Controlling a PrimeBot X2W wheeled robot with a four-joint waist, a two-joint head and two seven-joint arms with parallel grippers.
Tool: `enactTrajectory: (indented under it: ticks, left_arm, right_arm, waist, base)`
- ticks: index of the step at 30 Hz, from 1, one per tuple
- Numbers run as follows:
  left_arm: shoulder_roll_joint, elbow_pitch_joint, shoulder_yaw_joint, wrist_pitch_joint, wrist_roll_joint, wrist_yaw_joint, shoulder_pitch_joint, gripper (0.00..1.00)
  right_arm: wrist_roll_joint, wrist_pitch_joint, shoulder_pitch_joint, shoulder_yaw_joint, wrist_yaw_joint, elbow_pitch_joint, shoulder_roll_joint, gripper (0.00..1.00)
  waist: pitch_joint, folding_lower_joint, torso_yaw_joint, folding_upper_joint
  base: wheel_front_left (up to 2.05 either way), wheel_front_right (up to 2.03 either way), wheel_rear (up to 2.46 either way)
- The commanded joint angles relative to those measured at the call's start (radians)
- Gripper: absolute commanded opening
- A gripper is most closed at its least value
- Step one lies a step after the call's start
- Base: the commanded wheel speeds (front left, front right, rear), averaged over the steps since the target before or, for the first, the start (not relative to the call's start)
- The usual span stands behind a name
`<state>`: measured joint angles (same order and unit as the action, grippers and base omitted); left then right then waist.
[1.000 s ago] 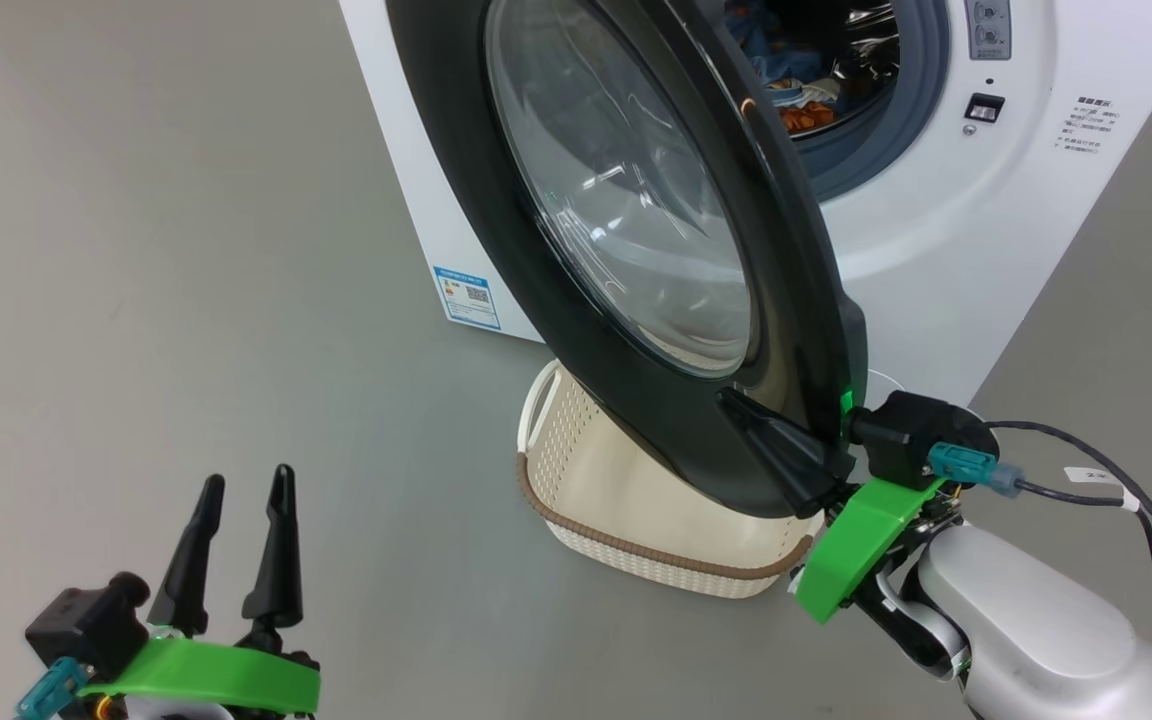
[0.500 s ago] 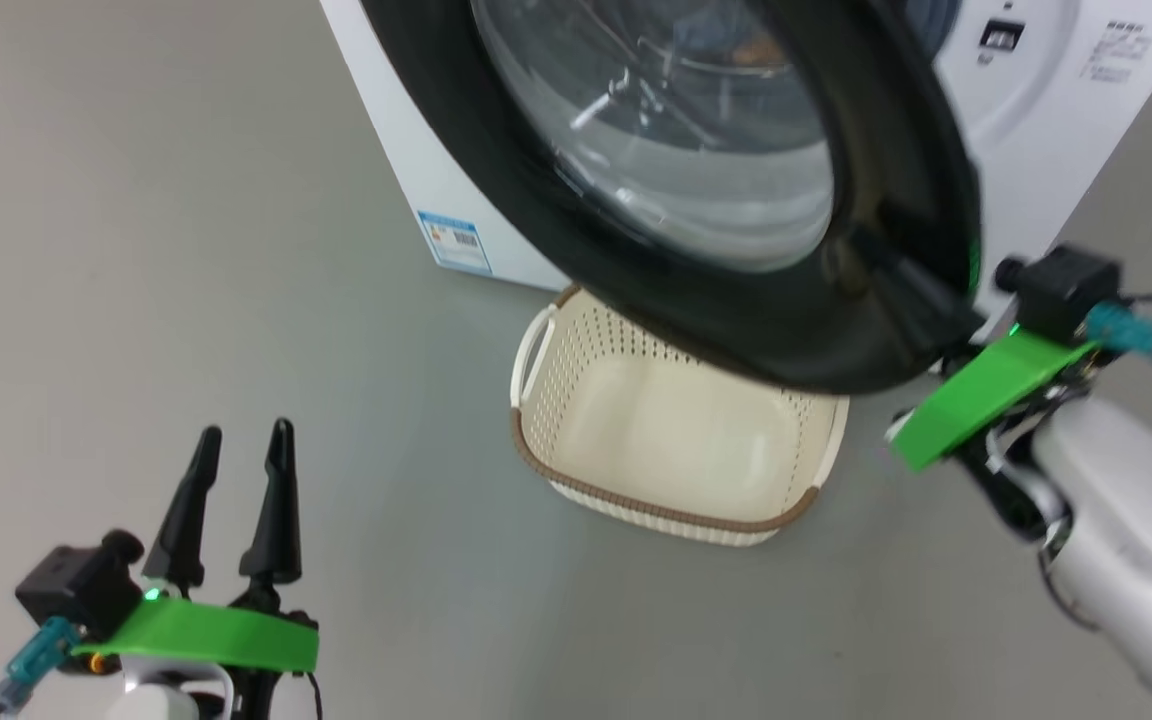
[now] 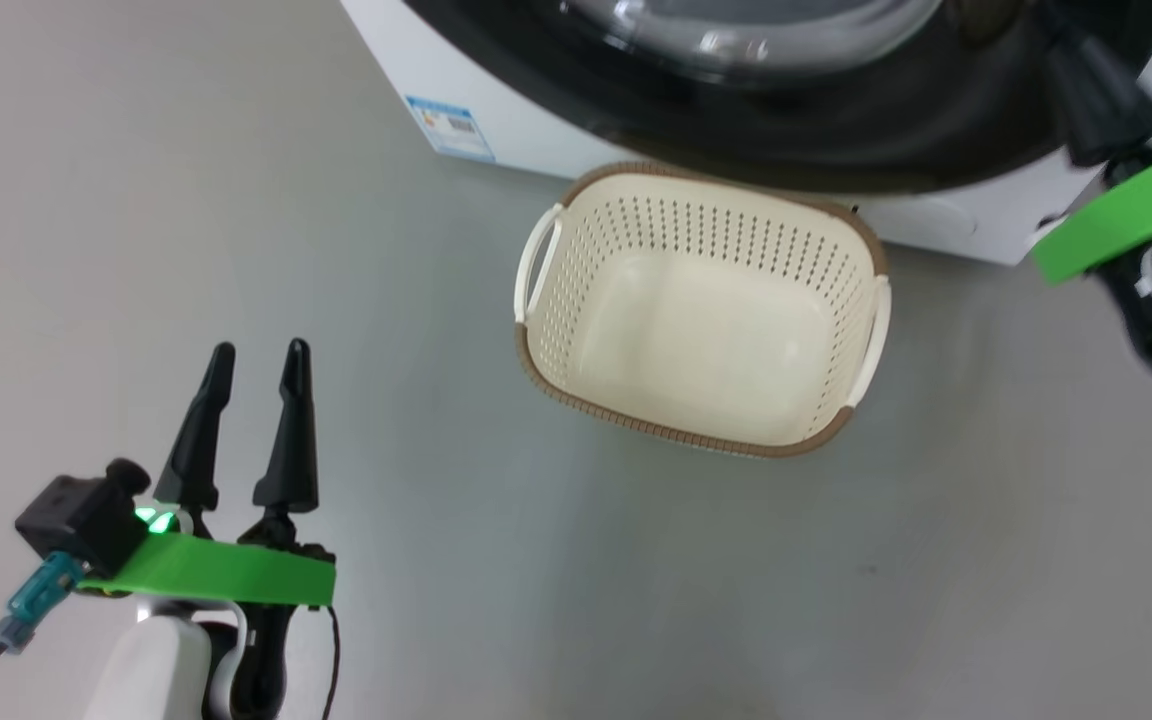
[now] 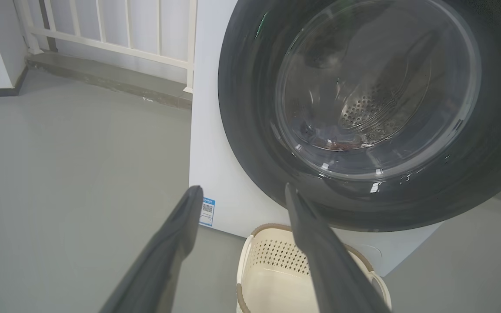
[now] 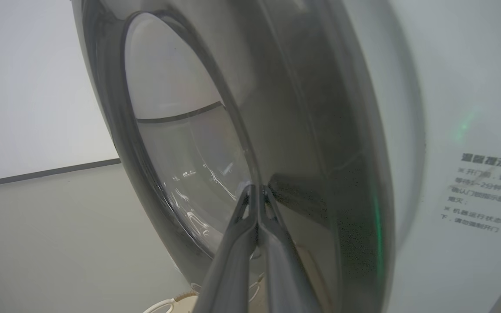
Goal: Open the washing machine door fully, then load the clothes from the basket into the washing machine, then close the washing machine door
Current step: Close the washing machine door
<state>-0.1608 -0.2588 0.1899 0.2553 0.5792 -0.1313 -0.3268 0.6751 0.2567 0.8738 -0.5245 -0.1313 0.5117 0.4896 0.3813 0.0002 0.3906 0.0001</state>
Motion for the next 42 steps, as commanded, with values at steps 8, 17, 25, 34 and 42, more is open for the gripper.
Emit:
enactTrajectory:
  ticks: [8, 17, 25, 34, 42]
  left_arm:
    - [-0.017, 0.034, -0.03, 0.006, 0.008, 0.001, -0.048, 1.0]
    - [-0.017, 0.039, -0.064, 0.006, 0.008, 0.001, -0.066, 1.0]
    - [-0.013, 0.032, -0.064, 0.006, 0.003, 0.001, -0.061, 1.0]
    - [-0.026, 0.016, -0.054, 0.006, -0.001, 0.001, -0.049, 1.0]
    - [-0.05, -0.001, -0.049, 0.006, 0.001, 0.001, -0.021, 1.0]
  right_arm:
    - [-0.027, 0.005, 0.108, 0.082, 0.001, 0.004, 0.044, 0.0]
    - [-0.038, 0.005, 0.195, 0.101, 0.001, 0.028, 0.062, 0.0]
    - [-0.035, 0.005, 0.145, 0.101, 0.001, 0.029, 0.047, 0.0]
    - [-0.021, 0.005, 0.04, 0.124, 0.001, -0.034, 0.019, 1.0]
    - [-0.03, 0.005, -0.1, 0.139, 0.001, -0.135, -0.015, 1.0]
  waist:
    - [0.093, -0.0002, 0.026, -0.0001]
    - [0.107, -0.0002, 0.031, -0.0001]
    - [0.075, -0.0002, 0.015, -0.0001]
    - [0.0, -0.0002, -0.024, -0.0001]
    - [-0.093, -0.0002, -0.095, -0.0001]
  base:
    - [0.0, 0.0, 0.0]
    - [0.0, 0.0, 0.0]
    - [0.0, 0.0, 0.0]
    - [0.0, 0.0, 0.0]
    - [0.0, 0.0, 0.0]
